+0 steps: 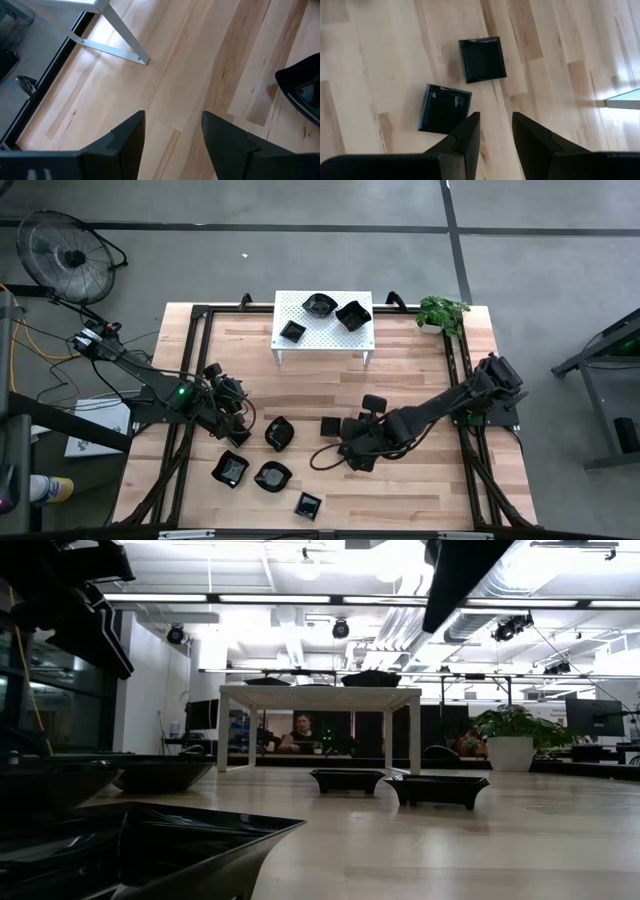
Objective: Pick & Place Mini shaped plates
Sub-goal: Stack the black square plate on top of the black square plate on the shelf
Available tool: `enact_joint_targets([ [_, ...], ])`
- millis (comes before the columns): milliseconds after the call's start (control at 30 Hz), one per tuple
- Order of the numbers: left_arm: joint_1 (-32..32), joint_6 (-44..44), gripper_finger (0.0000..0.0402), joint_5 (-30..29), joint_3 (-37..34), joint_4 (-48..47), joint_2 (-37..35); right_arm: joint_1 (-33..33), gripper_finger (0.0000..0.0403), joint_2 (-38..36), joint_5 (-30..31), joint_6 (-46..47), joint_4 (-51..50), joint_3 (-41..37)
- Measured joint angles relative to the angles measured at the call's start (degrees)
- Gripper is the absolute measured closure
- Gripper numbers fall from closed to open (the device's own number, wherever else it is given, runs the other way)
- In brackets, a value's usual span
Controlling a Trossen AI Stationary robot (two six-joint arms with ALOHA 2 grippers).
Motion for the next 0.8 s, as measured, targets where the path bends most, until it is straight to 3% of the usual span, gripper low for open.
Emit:
enact_joint_targets([
  [133, 0.0, 0.0, 0.0213, 0.0, 0.0, 0.0, 0.0, -1.6, 0.0295, -0.5, -2.7, -1.1, 3.5, -3.4],
  [400, 0.0, 0.0, 0.0213, -0.3, 0.0, 0.1, 0.0, -5.6, 0.0311, -3.9, -15.2, -2.3, 21.0, -20.4],
  [600, 0.0, 0.0, 0.0212, -0.4, 0.0, 0.2, 0.0, -9.2, 0.0322, -6.4, -27.0, -4.2, 33.0, -27.8],
  [800, 0.0, 0.0, 0.0212, -1.3, 0.0, 0.3, 0.0, -11.3, 0.0322, -5.9, -29.6, -6.0, 37.2, -30.8],
])
